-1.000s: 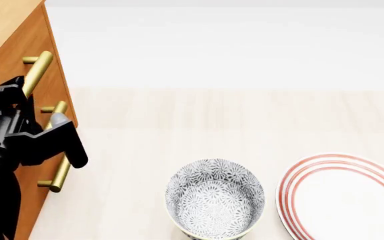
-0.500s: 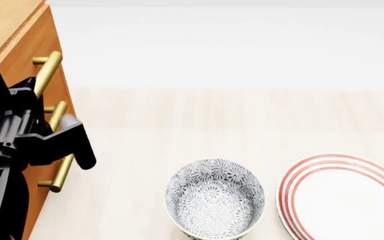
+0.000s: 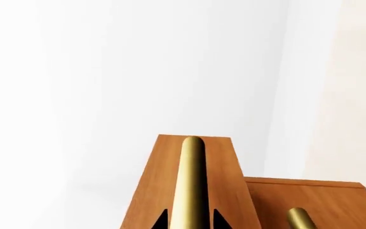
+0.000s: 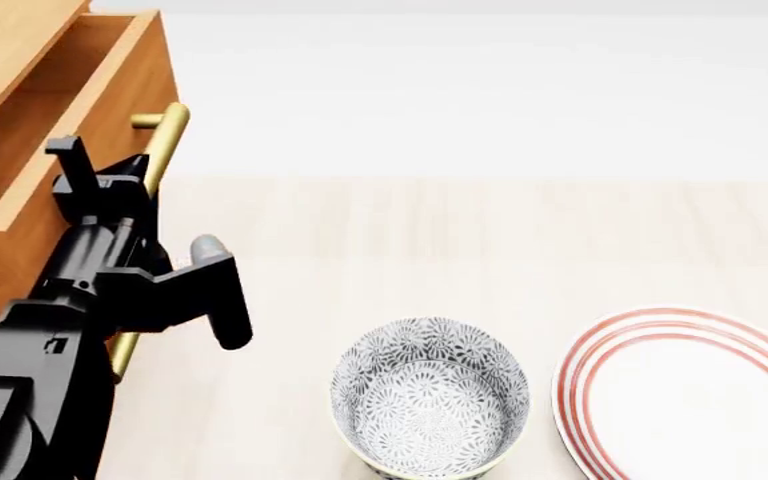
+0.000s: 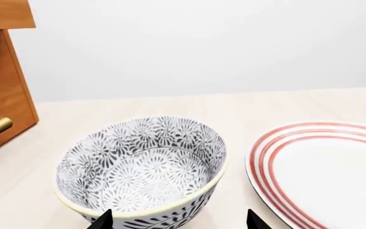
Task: Open the top drawer of the cabinet.
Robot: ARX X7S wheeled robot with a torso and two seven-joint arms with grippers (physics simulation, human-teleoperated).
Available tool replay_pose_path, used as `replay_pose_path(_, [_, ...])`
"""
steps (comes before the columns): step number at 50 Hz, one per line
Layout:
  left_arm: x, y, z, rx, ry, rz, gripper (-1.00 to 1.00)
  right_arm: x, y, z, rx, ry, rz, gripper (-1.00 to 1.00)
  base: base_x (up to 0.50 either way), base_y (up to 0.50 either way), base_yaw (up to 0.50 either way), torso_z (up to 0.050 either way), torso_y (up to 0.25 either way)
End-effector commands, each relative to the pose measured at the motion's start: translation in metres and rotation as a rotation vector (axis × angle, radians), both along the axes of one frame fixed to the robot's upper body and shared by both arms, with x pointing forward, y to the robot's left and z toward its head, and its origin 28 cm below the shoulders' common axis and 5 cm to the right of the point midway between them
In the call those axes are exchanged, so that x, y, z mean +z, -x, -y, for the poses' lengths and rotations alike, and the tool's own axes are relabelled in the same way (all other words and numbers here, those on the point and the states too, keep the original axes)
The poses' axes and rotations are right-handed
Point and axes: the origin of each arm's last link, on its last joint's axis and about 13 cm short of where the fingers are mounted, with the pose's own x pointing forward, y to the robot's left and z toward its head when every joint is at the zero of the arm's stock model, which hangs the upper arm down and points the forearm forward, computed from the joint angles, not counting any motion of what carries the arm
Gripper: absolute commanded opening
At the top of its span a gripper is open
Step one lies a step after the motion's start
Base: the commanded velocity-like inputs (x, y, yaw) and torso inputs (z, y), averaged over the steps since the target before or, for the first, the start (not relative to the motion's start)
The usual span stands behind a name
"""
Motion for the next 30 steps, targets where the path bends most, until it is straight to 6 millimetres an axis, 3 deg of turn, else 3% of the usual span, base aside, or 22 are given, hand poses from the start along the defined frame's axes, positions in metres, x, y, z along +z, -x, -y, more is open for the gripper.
replay_pose_path(1, [0.009,0.002,0.041,-0.149,0.049,0.008,-1.0,0.003,-0.001,-0.001,0.013,-0.01,0.013,1.0,0.0,0.0,0.0,0.0,0.0])
replay_pose_path(30, [0.023,0.017,0.083,-0.292,0.059,0.032,-1.0,0.0,-0.001,-0.001,0.025,-0.014,0.006,1.0,-0.01,0.0,0.0,0.0,0.003])
